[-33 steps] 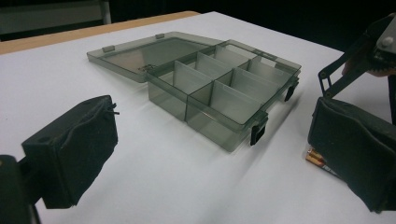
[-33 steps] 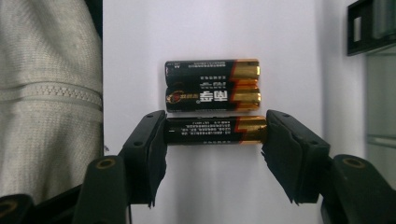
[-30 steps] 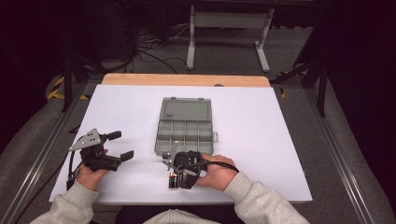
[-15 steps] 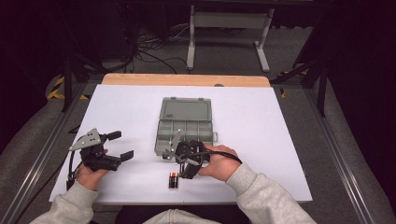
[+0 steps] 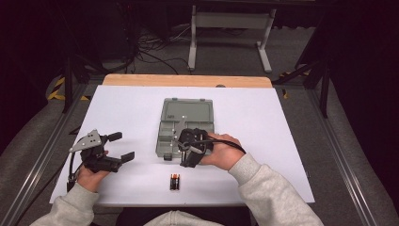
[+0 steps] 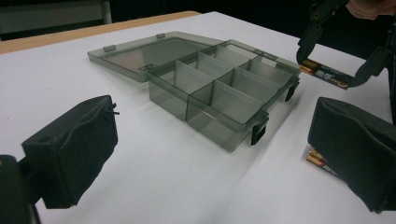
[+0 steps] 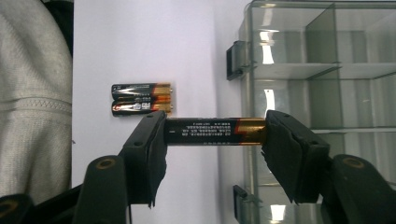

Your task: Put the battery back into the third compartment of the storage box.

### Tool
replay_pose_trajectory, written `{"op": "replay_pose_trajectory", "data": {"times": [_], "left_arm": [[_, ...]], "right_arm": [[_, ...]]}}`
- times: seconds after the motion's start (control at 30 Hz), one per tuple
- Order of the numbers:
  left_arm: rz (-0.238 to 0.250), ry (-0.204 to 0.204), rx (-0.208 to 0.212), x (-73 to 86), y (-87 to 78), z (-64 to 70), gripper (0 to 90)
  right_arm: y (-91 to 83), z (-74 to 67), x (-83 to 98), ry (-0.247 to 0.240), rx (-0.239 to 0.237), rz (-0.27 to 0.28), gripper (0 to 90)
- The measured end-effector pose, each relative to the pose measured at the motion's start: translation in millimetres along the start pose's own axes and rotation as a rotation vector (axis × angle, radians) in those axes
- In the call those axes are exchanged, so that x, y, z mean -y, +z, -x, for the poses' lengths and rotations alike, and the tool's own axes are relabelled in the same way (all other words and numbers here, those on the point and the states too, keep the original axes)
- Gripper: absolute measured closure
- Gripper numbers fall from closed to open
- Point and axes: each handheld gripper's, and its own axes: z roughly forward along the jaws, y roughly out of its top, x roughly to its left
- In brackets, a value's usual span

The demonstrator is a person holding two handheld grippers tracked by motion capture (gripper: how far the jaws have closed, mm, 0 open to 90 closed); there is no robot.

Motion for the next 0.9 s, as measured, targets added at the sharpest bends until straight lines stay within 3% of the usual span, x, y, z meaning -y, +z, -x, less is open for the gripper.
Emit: {"op": "replay_pose_trajectory", "data": {"times": [0.6,0.9], "left_arm": [[0.002,-0.003,-0.004,0.3,0.0,-0.2,2.0],[0.0,-0.001,-0.002,0.0,-1.2,-1.0,2.0]], "right_arm": [[-16.3,39.0,-2.7,0.02,0.041,0.015,41.0],[-18.8,66.5,-0.4,0.046,0.062,0.026,41.0]]}}
